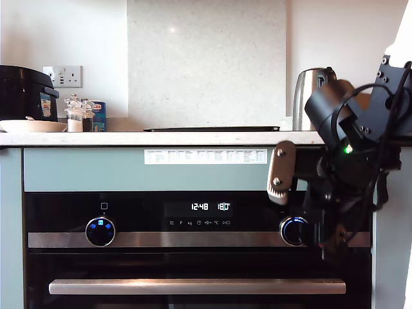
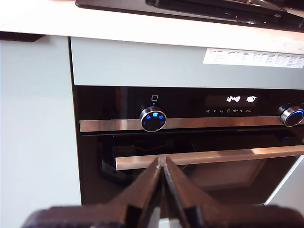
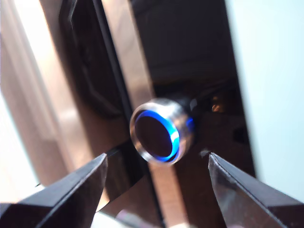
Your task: Switch the oven temperature to 140 degrees by turning the right rotary switch until the correct number is selected
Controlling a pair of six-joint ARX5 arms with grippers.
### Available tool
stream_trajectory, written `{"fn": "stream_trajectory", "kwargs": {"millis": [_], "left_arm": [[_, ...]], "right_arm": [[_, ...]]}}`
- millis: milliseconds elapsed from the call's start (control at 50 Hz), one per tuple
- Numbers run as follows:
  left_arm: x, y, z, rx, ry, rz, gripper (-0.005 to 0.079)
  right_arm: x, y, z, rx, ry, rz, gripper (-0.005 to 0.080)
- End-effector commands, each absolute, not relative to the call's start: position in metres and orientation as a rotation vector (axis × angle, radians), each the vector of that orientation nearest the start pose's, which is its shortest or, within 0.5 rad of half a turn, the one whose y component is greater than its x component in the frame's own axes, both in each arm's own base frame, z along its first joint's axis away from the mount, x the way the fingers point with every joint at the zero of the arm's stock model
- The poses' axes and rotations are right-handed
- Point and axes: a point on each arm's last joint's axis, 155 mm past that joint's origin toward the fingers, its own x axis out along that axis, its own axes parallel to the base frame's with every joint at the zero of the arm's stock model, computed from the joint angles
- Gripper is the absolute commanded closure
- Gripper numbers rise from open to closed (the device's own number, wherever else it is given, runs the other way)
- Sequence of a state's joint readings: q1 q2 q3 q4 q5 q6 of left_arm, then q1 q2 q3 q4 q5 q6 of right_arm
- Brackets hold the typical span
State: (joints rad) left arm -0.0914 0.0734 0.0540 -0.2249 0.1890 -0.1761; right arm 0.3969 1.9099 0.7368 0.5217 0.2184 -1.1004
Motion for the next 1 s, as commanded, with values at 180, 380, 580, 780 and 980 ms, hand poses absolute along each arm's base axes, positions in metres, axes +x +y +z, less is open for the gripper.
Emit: {"fn": "stream_trajectory", "kwargs": {"millis": [180,380,580,780,980], "left_arm": [[0.240,-0.057,0.126,-0.184,0.245,-0.261,0.0764],[0.240,-0.057,0.126,-0.184,0.247,-0.261,0.0764],[0.240,-0.057,0.126,-0.184,0.246,-0.261,0.0764],[0.240,-0.057,0.126,-0.184,0.246,-0.261,0.0764],[0.241,-0.055,0.126,-0.183,0.245,-0.248,0.0764]], "right_arm": [[0.431,0.138,-0.026,-1.266,0.518,0.530,0.0131],[0.441,0.132,-0.030,-1.287,0.546,0.485,0.0131],[0.454,0.131,-0.023,-1.286,0.542,0.460,0.0131],[0.465,0.118,-0.023,-1.343,0.570,0.401,0.0131],[0.466,0.103,-0.020,-1.385,0.608,0.333,0.0132]]}}
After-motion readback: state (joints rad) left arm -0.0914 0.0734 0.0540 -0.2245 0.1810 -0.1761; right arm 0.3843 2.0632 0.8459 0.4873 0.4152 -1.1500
